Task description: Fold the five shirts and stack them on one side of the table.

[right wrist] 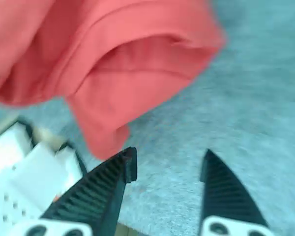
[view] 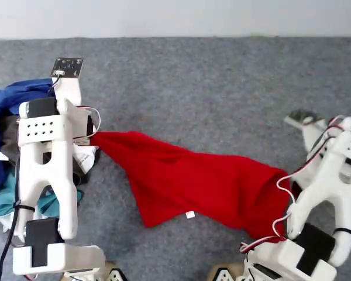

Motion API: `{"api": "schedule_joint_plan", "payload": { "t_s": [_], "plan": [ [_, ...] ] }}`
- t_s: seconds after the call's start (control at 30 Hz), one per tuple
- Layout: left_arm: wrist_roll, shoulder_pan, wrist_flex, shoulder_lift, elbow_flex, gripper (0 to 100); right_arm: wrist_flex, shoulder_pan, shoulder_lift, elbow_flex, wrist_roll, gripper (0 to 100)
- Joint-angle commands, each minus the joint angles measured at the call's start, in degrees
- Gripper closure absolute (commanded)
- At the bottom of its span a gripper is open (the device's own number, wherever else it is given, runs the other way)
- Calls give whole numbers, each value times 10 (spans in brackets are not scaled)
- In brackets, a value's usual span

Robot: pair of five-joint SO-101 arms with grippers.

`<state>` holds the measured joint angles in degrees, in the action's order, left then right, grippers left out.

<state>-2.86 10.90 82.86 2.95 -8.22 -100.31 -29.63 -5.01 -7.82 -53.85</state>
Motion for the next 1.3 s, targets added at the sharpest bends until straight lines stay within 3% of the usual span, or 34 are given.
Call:
{"api": "schedule_joint_plan", "payload": {
  "t_s": [0.0,0.2,0.33,0.43,0.6,0.97,1.27],
  "plan": [
    [-4,0,4,23,23,987,-22,69,-6,78,99,921],
    [-4,0,4,23,22,987,-22,289,89,91,332,916],
    [-4,0,4,24,22,987,9,357,172,91,422,818],
    [-3,0,4,23,22,987,19,385,204,105,425,800],
    [-4,0,-4,26,10,987,26,408,244,156,430,872],
    [-5,3,-27,27,-26,987,45,356,384,263,462,887],
    [-6,1,-27,27,-23,987,52,364,415,266,461,891]
  ]
}}
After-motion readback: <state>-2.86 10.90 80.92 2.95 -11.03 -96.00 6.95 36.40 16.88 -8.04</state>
